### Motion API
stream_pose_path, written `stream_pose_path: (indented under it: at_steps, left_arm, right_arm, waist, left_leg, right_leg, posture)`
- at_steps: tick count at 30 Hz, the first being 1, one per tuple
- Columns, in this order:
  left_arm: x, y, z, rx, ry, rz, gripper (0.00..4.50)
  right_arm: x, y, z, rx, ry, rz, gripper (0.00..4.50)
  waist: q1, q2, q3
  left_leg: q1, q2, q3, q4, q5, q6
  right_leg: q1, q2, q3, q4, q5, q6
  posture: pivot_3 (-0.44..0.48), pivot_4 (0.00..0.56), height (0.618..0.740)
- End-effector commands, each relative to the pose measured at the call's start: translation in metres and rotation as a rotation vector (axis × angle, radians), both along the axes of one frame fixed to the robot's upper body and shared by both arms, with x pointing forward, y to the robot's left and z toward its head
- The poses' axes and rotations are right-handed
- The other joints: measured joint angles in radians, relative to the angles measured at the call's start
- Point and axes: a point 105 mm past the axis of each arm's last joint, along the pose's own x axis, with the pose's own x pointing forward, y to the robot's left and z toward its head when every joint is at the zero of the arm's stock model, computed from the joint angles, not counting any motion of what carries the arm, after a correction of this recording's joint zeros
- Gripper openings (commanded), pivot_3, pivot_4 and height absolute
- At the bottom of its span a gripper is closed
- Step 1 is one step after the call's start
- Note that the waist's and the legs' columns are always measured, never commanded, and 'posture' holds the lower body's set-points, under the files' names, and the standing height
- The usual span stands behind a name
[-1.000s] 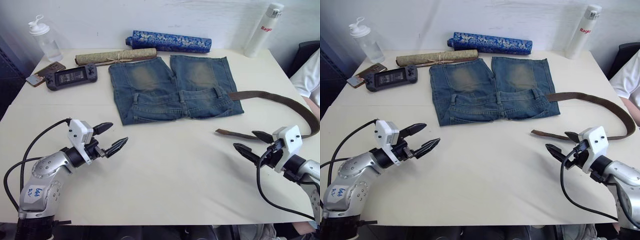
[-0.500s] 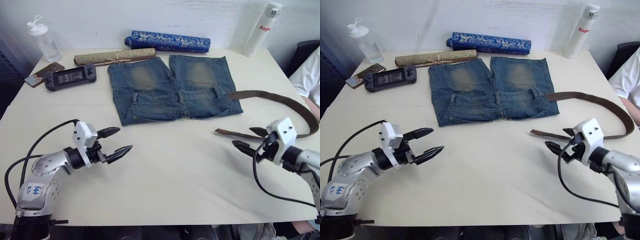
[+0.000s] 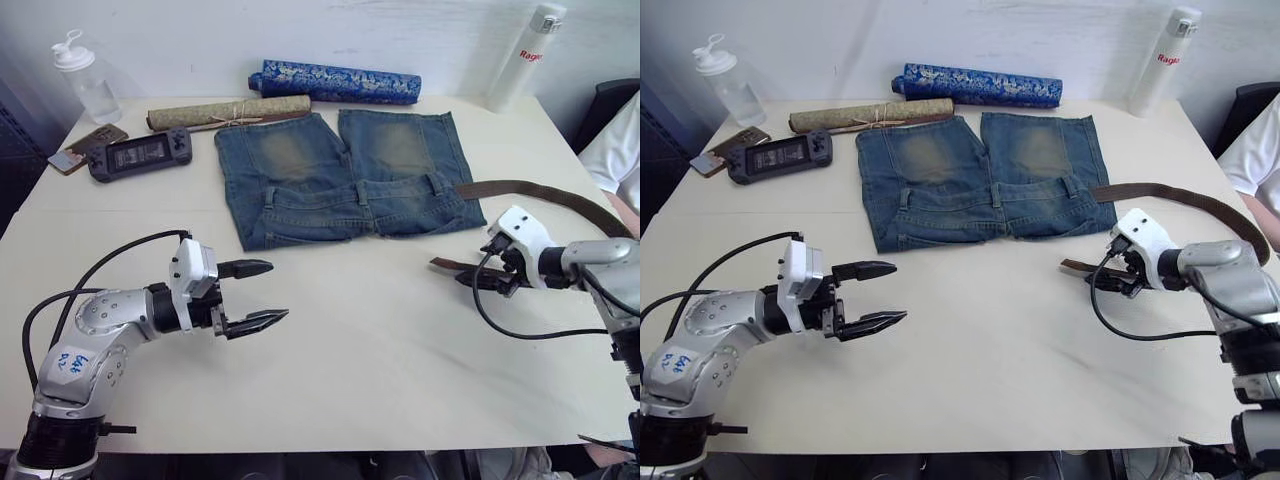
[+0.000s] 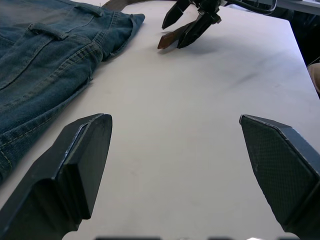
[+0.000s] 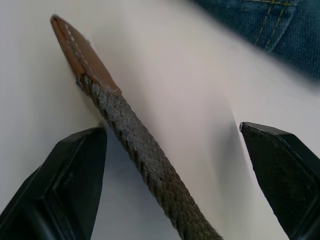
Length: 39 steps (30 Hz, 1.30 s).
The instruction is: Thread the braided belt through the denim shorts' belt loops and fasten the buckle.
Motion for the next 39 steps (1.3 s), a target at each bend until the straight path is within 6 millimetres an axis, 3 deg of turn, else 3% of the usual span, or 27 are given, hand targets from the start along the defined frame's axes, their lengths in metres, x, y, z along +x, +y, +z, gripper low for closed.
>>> stream_pose_path:
  at_steps: [1,9,10,14,17,20,24,30,39]
  left_arm:
    - [-0.006,-0.006,0.008,-0.011,-0.027,-0.02,4.5]
    - [-0.008,-0.004,0.01,-0.017,-0.023,0.006,4.5]
    - [-0.008,-0.004,0.01,-0.018,-0.024,0.007,4.5]
    - [-0.007,-0.006,0.015,-0.023,-0.032,-0.013,4.5]
    - [-0.007,-0.014,0.019,-0.025,-0.038,-0.072,4.5]
    - [-0.007,-0.027,0.021,-0.015,-0.04,-0.154,4.5]
    - [-0.011,-0.048,0.016,0.0,-0.028,-0.277,4.5]
    - [-0.006,-0.063,0.002,0.031,-0.002,-0.334,4.5]
    - [0.006,-0.067,-0.008,0.032,0.006,-0.307,4.5]
  right_arm:
    - [-0.009,-0.019,-0.018,-0.08,0.109,-0.025,3.72]
    - [-0.017,-0.009,-0.019,-0.043,0.162,0.034,0.2]
    - [-0.018,-0.004,-0.018,-0.029,0.156,0.053,0.04]
    - [-0.031,0.04,-0.001,0.083,0.124,0.241,0.04]
    - [-0.054,0.083,0.011,0.156,0.139,0.42,0.04]
    - [-0.074,0.118,0.015,0.143,0.132,0.562,0.04]
    - [-0.083,0.154,0.02,0.142,0.085,0.648,0.04]
    - [-0.087,0.173,0.026,0.128,0.046,0.694,0.04]
    - [-0.097,0.178,0.029,0.127,0.035,0.715,0.04]
  waist:
    - [0.003,0.0,0.0]
    - [0.009,-0.001,-0.001]
    - [0.009,-0.001,-0.001]
    - [0.008,-0.001,-0.001]
    - [0.006,0.0,0.0]
    - [0.001,0.0,0.0]
    - [0.001,0.0,0.0]
    - [0.002,0.0,0.0]
    - [-0.001,0.0,0.0]
  left_leg:
    - [0.0,0.0,0.0,0.0,0.0,0.0]
    - [0.001,0.0,0.0,0.002,0.0,0.0]
    - [0.001,0.0,0.0,0.002,0.0,0.0]
    - [0.0,0.0,0.0,0.001,0.0,-0.001]
    - [0.0,0.0,0.0,0.001,0.0,-0.001]
    - [0.001,0.0,0.0,0.001,0.0,-0.001]
    - [0.0,0.0,0.0,0.001,0.0,-0.001]
    - [0.0,0.0,0.0,0.001,0.0,-0.001]
    - [0.001,0.0,0.001,0.001,0.0,-0.001]
  right_leg:
    - [0.0,0.0,0.0,0.0,0.0,0.0]
    - [0.002,0.0,0.0,-0.001,0.001,0.001]
    - [0.002,0.0,0.0,-0.001,0.001,0.001]
    - [0.002,0.0,0.0,-0.001,0.001,0.001]
    - [0.001,0.0,0.0,-0.001,0.001,0.001]
    - [0.001,0.0,0.001,-0.001,0.001,0.001]
    - [0.001,0.0,0.001,-0.002,0.001,0.001]
    - [0.001,0.0,0.001,-0.001,0.001,0.002]
    - [0.001,0.0,0.001,-0.001,0.001,0.002]
  posture:
    - [0.0,0.15,0.645]
    - [0.0,0.15,0.645]
    - [0.0,0.15,0.645]
    - [0.0,0.15,0.645]
    - [0.0,0.15,0.645]
    - [0.0,0.15,0.645]
    - [0.0,0.15,0.645]
    - [0.0,0.15,0.645]
    - [0.0,0.15,0.645]
